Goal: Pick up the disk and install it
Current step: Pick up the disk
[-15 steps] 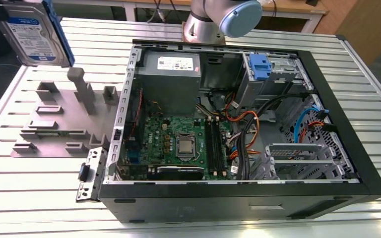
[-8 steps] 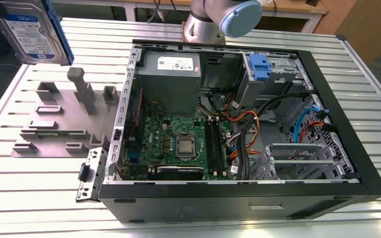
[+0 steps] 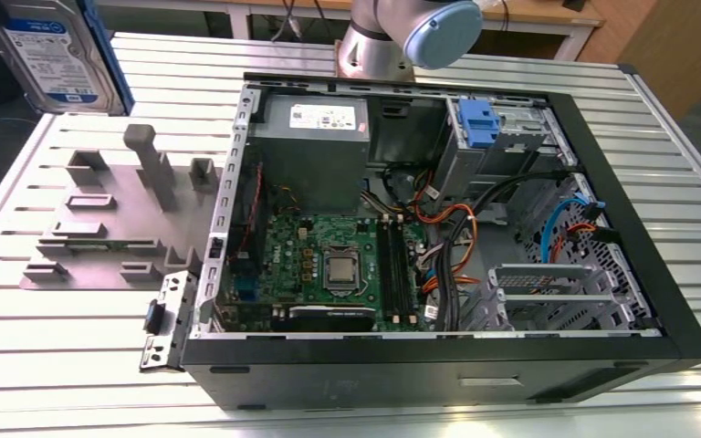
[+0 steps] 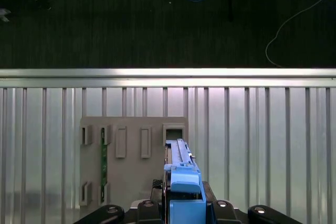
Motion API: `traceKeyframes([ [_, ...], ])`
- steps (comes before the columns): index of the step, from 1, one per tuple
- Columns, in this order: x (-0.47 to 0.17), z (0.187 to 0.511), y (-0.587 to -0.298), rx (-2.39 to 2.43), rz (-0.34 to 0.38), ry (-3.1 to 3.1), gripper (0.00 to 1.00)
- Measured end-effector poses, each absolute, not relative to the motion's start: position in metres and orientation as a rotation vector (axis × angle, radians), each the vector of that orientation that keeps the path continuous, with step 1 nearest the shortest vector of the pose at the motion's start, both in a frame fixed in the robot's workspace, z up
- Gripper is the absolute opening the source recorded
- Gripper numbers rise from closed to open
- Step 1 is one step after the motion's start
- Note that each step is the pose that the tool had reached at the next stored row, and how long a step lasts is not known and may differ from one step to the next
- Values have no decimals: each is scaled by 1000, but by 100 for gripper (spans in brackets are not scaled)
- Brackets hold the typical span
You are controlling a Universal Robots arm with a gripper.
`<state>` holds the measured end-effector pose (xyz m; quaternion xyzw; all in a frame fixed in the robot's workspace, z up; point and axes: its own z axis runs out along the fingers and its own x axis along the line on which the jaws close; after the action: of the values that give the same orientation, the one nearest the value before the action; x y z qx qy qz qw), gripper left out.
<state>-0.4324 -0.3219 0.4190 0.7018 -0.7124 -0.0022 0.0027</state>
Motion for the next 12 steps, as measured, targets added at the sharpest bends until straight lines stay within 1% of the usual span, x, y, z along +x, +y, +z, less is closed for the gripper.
traceKeyframes([
  [12,-432,436,-322,2201,-7,-2234,36],
])
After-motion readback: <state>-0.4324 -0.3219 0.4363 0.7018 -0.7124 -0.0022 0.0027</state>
